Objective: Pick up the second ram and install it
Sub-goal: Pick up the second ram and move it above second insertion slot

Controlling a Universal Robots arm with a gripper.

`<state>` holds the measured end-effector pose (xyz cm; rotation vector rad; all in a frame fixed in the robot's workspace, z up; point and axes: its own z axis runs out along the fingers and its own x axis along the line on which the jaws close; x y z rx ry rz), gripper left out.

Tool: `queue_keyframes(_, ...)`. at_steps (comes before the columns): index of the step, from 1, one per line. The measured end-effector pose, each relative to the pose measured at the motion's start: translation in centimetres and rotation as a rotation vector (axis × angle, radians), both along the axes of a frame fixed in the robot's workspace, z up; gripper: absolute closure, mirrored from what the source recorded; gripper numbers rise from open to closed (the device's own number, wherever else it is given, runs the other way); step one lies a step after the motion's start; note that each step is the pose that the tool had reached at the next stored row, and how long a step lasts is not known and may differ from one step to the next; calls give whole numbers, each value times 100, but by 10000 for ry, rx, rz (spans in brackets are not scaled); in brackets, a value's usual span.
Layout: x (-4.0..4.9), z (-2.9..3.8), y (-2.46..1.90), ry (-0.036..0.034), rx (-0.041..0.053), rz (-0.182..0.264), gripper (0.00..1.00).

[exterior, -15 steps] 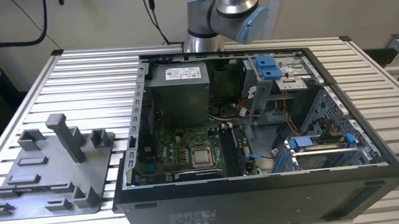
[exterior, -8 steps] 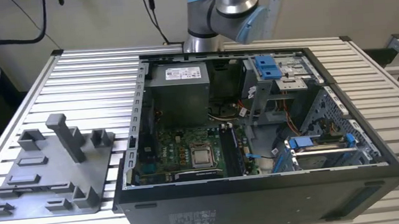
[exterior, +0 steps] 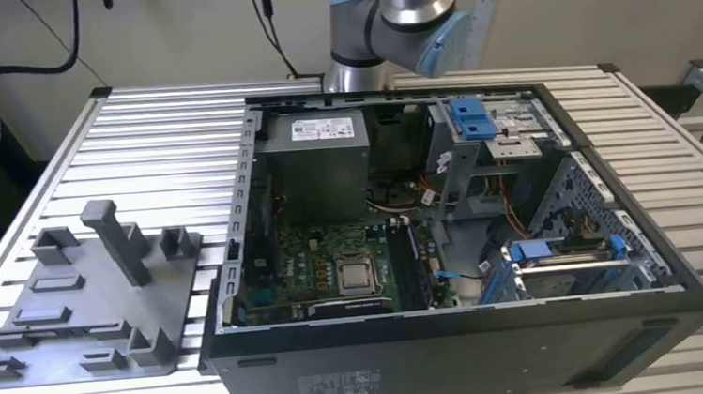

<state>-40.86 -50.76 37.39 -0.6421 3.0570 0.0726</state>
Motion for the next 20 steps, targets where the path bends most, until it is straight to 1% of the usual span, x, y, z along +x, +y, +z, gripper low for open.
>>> queue_keyframes(4,-1,0,1,0,0,0,89)
queue_keyframes(6,-1,0,1,0,0,117,89)
queue_keyframes(8,-1,-1,1,0,0,414,89)
queue_keyframes(17,-1,-3,1,-1,0,2044,89)
queue_keyframes(18,-1,-3,1,0,0,2203,89)
queue_keyframes(20,1,-2,11,3,-2,2375,89)
